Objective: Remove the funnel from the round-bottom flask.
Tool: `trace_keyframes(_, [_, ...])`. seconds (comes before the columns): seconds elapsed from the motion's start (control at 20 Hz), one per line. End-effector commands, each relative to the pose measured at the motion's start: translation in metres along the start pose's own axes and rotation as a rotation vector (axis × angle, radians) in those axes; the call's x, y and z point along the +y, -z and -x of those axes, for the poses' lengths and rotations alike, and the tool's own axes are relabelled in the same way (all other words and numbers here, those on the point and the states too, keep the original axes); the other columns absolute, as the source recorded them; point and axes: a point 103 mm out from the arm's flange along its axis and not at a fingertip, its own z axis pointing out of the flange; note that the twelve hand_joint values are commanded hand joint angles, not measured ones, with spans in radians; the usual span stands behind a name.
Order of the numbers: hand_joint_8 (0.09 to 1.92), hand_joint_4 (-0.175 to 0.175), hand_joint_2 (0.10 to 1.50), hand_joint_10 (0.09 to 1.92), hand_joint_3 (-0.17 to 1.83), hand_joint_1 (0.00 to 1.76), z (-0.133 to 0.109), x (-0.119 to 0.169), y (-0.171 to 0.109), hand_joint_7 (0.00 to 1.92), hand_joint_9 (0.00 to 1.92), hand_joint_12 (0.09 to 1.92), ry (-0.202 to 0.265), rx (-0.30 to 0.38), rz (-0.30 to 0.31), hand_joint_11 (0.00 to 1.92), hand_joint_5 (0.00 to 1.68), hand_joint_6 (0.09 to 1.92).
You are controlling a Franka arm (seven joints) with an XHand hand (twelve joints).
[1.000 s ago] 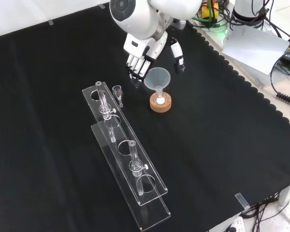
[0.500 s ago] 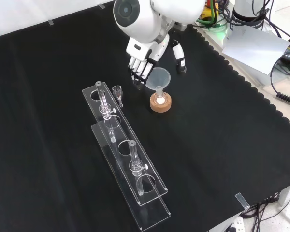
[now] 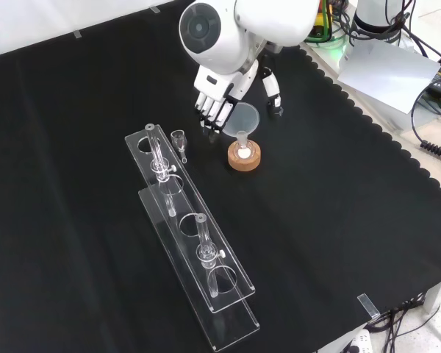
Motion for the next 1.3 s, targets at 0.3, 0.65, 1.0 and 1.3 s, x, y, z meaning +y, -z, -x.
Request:
trace_keyframes(0.3, [0.61, -0.023, 0.67, 0.77, 0.26, 0.52, -0.001, 0.011, -0.011, 0.00, 0.25, 1.48, 0.009, -0.034, -0.027, 0.26, 0.13, 0.09])
trace_keyframes(0.65, [0.62, -0.021, 0.67, 0.54, 0.43, 0.69, -0.004, 0.009, -0.007, 0.43, 0.72, 1.37, -0.009, -0.146, 0.085, 0.45, 0.57, 0.14])
trace_keyframes(1.0, [0.56, 0.052, 0.66, 0.38, 0.60, 0.77, -0.004, -0.002, 0.007, 0.87, 1.12, 1.26, -0.023, -0.194, 0.201, 0.64, 0.91, 0.73])
trace_keyframes(1.3, [0.55, 0.056, 0.66, 0.36, 0.62, 0.78, 0.001, -0.017, 0.025, 0.88, 1.14, 1.25, -0.035, -0.194, 0.156, 0.66, 0.92, 0.77])
